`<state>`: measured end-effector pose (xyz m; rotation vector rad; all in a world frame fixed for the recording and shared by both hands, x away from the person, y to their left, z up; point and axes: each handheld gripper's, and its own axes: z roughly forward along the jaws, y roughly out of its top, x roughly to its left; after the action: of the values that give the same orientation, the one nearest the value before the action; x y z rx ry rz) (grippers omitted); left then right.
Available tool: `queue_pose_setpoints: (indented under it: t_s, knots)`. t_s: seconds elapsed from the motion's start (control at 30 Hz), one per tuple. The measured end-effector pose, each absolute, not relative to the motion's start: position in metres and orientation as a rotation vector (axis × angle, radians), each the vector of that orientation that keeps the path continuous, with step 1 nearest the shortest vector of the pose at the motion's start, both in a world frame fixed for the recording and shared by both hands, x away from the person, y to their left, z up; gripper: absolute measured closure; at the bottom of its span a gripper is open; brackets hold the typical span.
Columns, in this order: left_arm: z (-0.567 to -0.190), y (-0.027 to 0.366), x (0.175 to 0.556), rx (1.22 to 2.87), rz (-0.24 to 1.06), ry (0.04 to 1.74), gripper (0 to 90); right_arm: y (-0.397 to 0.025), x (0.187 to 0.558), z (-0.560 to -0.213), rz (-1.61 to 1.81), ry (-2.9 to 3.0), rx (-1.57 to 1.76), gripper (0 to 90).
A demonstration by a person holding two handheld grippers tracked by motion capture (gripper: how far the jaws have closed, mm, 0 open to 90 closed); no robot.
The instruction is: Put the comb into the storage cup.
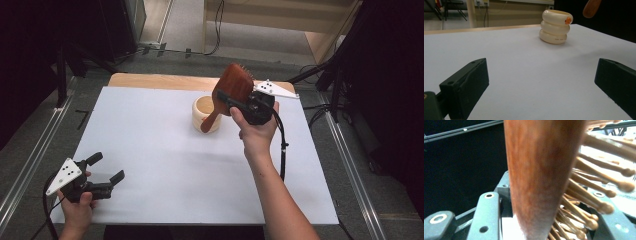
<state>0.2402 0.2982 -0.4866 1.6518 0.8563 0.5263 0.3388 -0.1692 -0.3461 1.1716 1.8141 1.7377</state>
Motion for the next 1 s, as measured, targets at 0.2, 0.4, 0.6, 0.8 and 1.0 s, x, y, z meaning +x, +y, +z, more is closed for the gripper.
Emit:
queue_pose_setpoints:
  t_s: [0.2, 0.4, 0.6, 0.8, 1.0]
  knots:
    - [-0.487, 0.298, 0.240, 1.656, 0.526, 0.853, 0.0, -0.169, 0.344, -0.344, 1.724, 1.812, 1.176, 49.3]
    - [-0.487, 0.298, 0.240, 1.655, 0.532, 0.854, 0.0, -0.171, 0.352, -0.342, 1.719, 1.798, 1.184, 49.3]
    - [-0.487, 0.298, 0.240, 1.651, 0.531, 0.861, 0.0, -0.172, 0.360, -0.338, 1.747, 1.787, 1.183, 49.3]
    - [-0.487, 0.298, 0.241, 1.652, 0.526, 0.860, 0.0, -0.172, 0.368, -0.335, 1.741, 1.774, 1.185, 49.3]
    - [-0.488, 0.298, 0.241, 1.653, 0.521, 0.856, 0.0, -0.170, 0.375, -0.332, 1.720, 1.766, 1.188, 49.3]
